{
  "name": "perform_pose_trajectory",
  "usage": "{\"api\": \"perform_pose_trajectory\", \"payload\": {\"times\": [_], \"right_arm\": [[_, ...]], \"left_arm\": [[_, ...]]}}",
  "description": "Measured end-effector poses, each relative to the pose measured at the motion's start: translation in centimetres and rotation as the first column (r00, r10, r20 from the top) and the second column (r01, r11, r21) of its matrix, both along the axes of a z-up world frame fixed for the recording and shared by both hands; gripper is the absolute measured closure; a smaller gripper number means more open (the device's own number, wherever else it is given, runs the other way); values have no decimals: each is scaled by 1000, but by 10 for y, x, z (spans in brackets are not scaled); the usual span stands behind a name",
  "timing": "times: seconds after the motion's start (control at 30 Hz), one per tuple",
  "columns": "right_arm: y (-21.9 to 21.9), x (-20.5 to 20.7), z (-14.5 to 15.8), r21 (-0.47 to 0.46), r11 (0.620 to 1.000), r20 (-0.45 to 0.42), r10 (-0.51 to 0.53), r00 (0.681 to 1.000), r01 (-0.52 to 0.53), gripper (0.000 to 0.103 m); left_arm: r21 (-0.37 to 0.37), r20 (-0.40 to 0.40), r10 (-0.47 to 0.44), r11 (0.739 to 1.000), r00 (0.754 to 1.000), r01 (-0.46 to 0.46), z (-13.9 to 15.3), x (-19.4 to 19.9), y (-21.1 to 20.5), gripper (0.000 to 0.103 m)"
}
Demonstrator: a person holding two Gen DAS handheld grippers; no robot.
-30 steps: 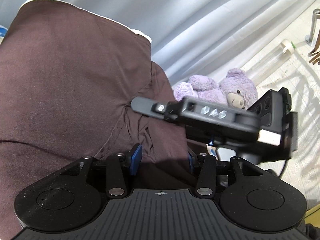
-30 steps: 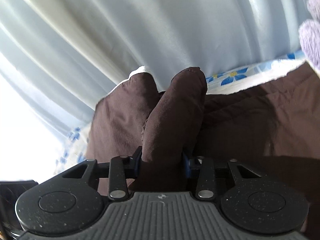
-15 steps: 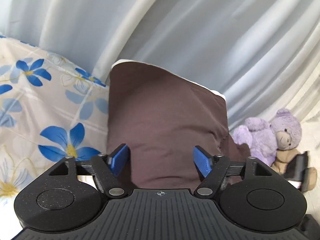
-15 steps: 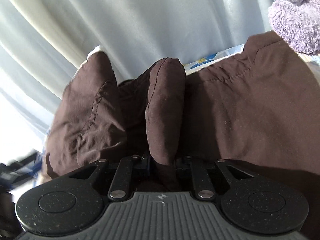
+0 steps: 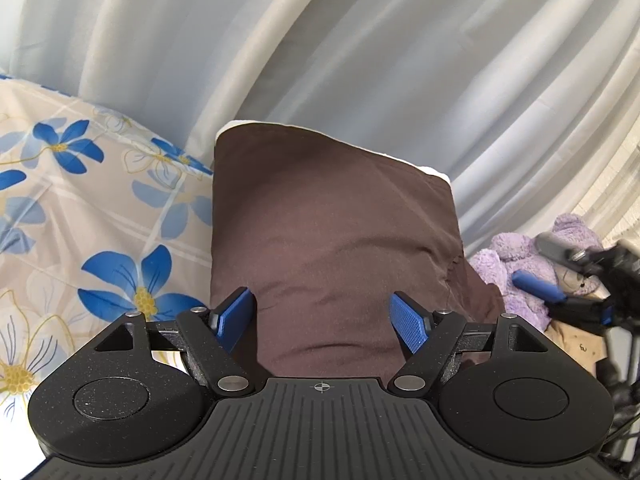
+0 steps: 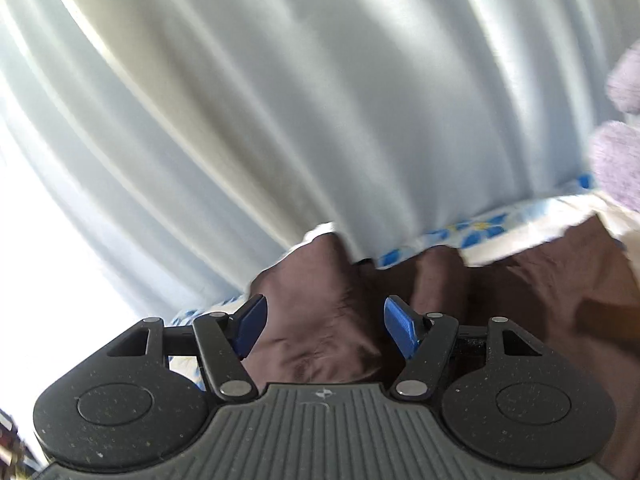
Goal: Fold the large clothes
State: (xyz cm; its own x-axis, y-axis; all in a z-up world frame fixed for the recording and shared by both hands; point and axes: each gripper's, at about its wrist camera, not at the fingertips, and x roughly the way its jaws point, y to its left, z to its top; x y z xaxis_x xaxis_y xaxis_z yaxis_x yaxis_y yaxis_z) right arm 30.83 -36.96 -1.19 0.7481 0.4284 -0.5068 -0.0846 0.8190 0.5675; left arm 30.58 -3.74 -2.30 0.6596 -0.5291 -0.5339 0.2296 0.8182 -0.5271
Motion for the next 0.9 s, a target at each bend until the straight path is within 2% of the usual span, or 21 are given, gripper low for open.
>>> {"api": "perform_pose_trajectory", "payload": {"times": [0.07,0.13,0.17,0.2,0.23,0.27,0.3,0.33,0.37,0.43,0.5,0.57,0.67,0.77,0.8,0.83,0.9], "right_arm": [[10,17,-23,-44,998,-120,35,992,-41,37],[10,27,-51,18,998,-218,64,974,-62,51],[9,31,-62,56,996,-230,75,970,-64,56],[10,33,-67,96,994,-228,82,970,-62,70],[10,32,-67,104,993,-225,71,972,-49,75],[13,29,-61,69,997,-206,57,977,-44,81],[23,23,-47,-25,998,-162,49,985,-54,91],[36,6,-22,-142,987,-108,55,993,-70,93],[48,-7,-2,-256,964,-61,61,996,-74,94],[56,-29,27,-364,929,23,80,997,-66,95],[54,-48,47,-442,896,66,73,995,-37,96],[50,-63,50,-520,854,82,54,995,-4,96],[27,-75,34,-539,841,46,-24,999,44,96],[4,-92,10,-594,793,34,-141,989,133,101],[-6,-95,0,-630,755,25,-210,977,178,103],[-20,-90,-17,-637,741,8,-269,963,212,103],[-40,-96,-35,-618,746,-48,-352,935,249,103]], "left_arm": [[-3,3,1,1000,1000,-1,-1,0,-1,20],[-7,11,-5,1000,1000,5,-2,-1,0,18],[-11,13,-10,1000,1000,11,-3,-1,0,15],[-17,16,-14,1000,1000,14,-4,-1,1,12],[-25,21,-12,1000,1000,12,-6,-1,1,11],[-36,24,-7,999,1000,8,-6,-2,2,11],[-46,24,-4,999,1000,5,-6,-3,3,14],[-50,21,1,999,1000,0,-3,-4,4,18],[-48,14,5,999,1000,-4,2,-5,5,28],[-71,27,-41,997,999,42,15,-9,4,34],[-77,49,-96,992,994,100,30,-13,-7,35],[-42,89,-148,987,985,152,39,-16,-26,33],[-14,85,-189,981,978,191,38,-11,-61,33],[43,125,-243,970,962,239,40,-15,-94,29],[58,140,-253,967,957,248,38,-16,-104,27],[62,139,-265,964,954,259,33,-16,-113,26],[84,142,-278,960,950,268,14,-13,-129,25]]}}
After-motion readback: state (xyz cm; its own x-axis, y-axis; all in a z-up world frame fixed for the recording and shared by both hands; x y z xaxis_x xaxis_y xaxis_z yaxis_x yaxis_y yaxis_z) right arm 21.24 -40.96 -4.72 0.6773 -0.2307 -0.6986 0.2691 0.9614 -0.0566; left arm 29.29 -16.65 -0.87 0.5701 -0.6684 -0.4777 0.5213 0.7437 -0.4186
